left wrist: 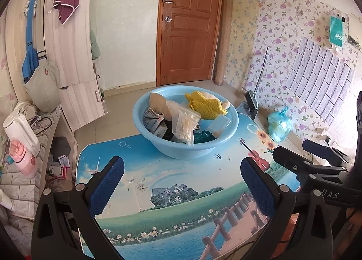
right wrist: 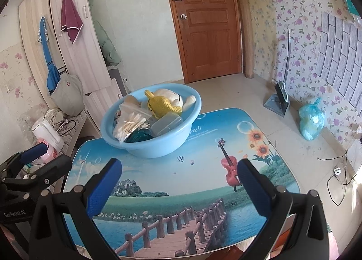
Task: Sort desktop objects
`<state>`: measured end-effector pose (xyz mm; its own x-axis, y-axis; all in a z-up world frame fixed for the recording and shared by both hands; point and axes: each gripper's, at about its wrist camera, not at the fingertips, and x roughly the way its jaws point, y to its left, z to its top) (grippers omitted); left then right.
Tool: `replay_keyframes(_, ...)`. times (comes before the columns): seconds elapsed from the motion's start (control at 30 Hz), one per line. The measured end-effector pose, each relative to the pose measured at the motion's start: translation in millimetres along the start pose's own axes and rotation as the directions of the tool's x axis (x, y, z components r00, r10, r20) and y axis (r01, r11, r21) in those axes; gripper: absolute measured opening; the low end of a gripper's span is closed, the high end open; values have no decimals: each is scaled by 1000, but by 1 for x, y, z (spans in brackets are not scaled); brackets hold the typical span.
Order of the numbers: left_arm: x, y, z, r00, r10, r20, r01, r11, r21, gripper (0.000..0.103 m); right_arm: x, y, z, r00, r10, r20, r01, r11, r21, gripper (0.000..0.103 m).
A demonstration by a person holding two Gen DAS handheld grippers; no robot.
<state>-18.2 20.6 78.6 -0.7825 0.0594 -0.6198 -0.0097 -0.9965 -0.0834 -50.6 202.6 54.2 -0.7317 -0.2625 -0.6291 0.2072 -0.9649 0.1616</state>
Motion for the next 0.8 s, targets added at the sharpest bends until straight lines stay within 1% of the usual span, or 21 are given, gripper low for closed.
replay_keyframes(0.17,-3,-1,0,1000,-6,3,6,1000,4,103,-1,1,-1,1000,0,3,0,1000,0,103)
replay_keyframes(0.57,-10,3,-1,1000,17,16,-17,1000,-7,103,-7,6,-1,1000,6,3,-6,1000,-8,103)
replay_keyframes(0.8,-11,4,-3,1000,22,6,-22,1000,-7,103,-7,6,-1,1000,4,-3,-4,1000,-8,103)
